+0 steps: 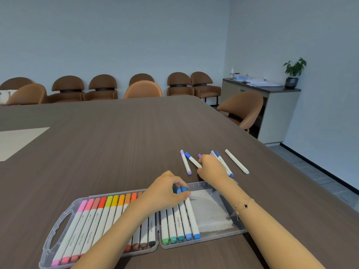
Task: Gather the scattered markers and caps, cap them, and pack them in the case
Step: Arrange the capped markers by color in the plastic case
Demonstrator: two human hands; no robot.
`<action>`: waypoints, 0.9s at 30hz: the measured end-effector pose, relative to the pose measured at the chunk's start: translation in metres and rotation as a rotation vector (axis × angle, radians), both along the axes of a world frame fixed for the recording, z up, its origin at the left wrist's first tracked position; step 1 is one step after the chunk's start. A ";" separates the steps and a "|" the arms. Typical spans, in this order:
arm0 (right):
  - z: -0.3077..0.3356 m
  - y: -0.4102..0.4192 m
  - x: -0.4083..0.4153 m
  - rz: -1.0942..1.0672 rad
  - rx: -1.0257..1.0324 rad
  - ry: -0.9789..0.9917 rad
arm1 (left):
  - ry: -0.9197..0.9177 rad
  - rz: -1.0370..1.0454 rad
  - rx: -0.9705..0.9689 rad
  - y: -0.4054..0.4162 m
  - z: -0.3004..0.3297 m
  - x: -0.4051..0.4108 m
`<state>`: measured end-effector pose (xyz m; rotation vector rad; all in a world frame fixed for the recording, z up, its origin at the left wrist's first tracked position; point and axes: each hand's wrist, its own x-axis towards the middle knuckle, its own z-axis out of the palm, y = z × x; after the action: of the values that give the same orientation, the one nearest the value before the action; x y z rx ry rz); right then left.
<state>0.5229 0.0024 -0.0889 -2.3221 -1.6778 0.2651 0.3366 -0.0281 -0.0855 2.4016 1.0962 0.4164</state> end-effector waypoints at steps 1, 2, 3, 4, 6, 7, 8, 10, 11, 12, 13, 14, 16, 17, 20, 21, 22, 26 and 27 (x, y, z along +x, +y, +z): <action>0.001 0.001 0.001 -0.012 -0.029 0.009 | 0.013 -0.006 -0.013 0.000 0.001 -0.001; 0.002 0.002 0.001 -0.021 -0.034 0.022 | 0.028 -0.012 -0.030 0.000 0.002 -0.002; 0.002 0.002 0.001 -0.030 -0.030 0.042 | 0.042 -0.018 -0.043 0.000 0.003 -0.002; 0.002 0.002 0.001 -0.037 -0.016 0.070 | 0.053 -0.022 -0.050 -0.001 0.003 -0.003; -0.001 0.000 0.001 -0.053 0.036 0.124 | 0.056 -0.024 -0.046 0.000 0.004 -0.003; -0.002 -0.001 0.001 -0.064 0.068 0.146 | 0.049 -0.026 -0.041 0.000 0.003 -0.002; -0.003 -0.003 0.001 -0.068 0.096 0.165 | 0.041 -0.026 -0.036 0.001 0.003 -0.002; -0.002 -0.007 0.000 -0.056 0.140 0.196 | 0.026 -0.021 -0.030 0.001 0.001 -0.001; -0.001 -0.008 0.000 -0.045 0.158 0.211 | 0.014 -0.019 -0.029 0.001 0.000 -0.001; 0.000 -0.010 0.000 -0.034 0.173 0.228 | -0.001 -0.019 -0.029 0.001 0.000 0.000; 0.000 -0.011 0.001 -0.024 0.182 0.244 | -0.010 -0.019 -0.030 0.001 -0.001 -0.001; 0.001 -0.012 0.000 -0.020 0.188 0.258 | -0.012 -0.019 -0.030 0.002 -0.001 -0.001; 0.001 -0.014 0.001 -0.022 0.191 0.288 | 0.001 -0.024 -0.040 0.002 -0.001 -0.002; 0.001 -0.014 0.001 -0.025 0.190 0.307 | 0.014 -0.030 -0.051 0.001 -0.001 -0.002; 0.003 -0.014 0.003 -0.028 0.191 0.343 | 0.052 -0.050 -0.059 -0.001 -0.001 -0.002; 0.005 -0.014 0.004 -0.027 0.190 0.348 | 0.046 -0.053 -0.061 -0.002 0.000 -0.002; 0.006 -0.014 0.004 -0.024 0.188 0.354 | 0.035 -0.055 -0.078 -0.002 0.001 -0.002; 0.008 -0.014 0.005 -0.022 0.181 0.412 | 0.086 -0.090 -0.142 -0.003 0.010 -0.006; 0.009 -0.014 0.006 -0.022 0.180 0.431 | 0.098 -0.090 -0.148 -0.003 0.010 -0.006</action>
<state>0.5287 -0.0119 -0.0801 -1.9755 -1.3993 0.5423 0.3307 -0.0310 -0.0750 2.3506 1.0181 0.1823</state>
